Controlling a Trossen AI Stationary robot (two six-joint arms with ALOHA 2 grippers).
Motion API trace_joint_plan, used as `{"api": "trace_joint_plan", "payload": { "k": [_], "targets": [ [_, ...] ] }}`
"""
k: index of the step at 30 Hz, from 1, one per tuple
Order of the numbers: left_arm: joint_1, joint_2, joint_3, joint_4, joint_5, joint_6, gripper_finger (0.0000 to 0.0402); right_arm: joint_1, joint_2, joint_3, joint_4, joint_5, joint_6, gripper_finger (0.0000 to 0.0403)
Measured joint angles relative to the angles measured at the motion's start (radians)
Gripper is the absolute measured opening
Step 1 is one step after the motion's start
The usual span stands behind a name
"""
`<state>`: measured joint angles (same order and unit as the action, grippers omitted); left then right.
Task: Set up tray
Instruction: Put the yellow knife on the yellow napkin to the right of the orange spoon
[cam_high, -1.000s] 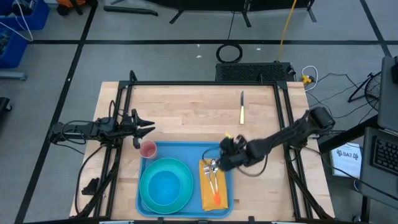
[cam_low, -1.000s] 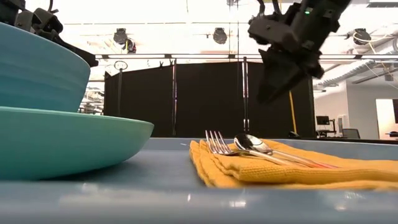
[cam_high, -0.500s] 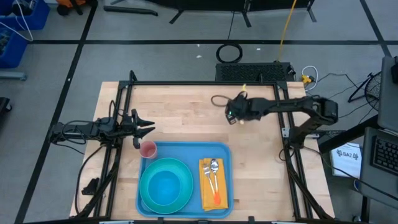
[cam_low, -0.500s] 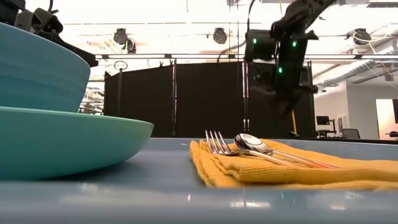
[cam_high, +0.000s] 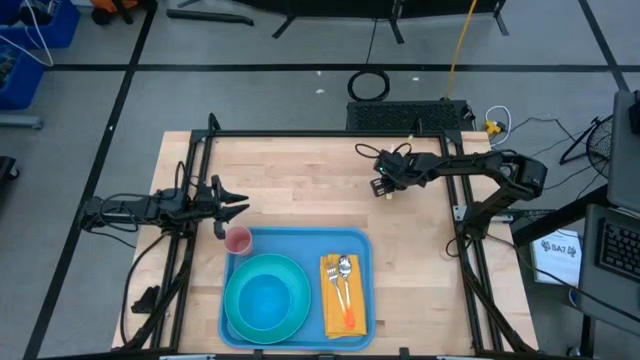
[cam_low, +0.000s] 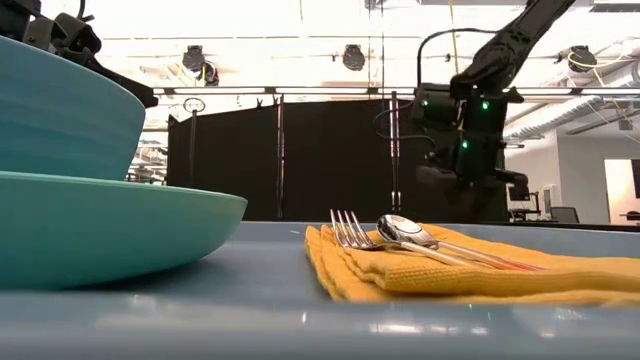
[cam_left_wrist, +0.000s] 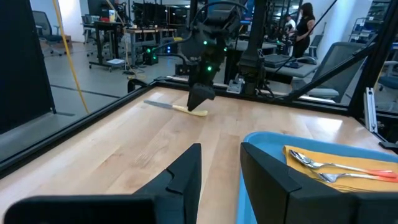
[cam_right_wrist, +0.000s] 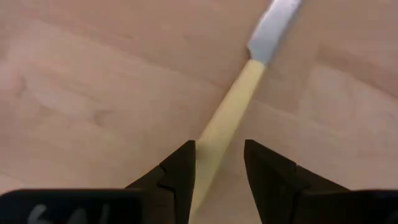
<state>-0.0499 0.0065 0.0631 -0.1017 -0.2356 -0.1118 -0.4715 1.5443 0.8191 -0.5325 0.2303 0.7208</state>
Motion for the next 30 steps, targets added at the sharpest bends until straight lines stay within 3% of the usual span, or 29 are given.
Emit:
{"api": "trace_joint_plan", "payload": {
  "k": [10,22,28,30],
  "targets": [
    [0.000,0.000,0.000,0.000,0.000,0.000,0.0115,-0.001,0.005,-0.021,0.054,0.000,0.007,0.0141],
    [0.000,0.000,0.000,0.000,0.000,0.000,0.0115,-0.016,0.081,-0.115,0.105,-0.045,0.018,0.0054],
    [0.000,0.000,0.000,0.000,0.000,0.000,0.0115,0.070,-0.002,-0.119,0.187,0.006,0.000,0.0053],
    [0.000,0.000,0.000,0.000,0.000,0.000,0.0115,0.119,-0.055,-0.125,0.208,-0.037,-0.003,0.0053]
  ]
}}
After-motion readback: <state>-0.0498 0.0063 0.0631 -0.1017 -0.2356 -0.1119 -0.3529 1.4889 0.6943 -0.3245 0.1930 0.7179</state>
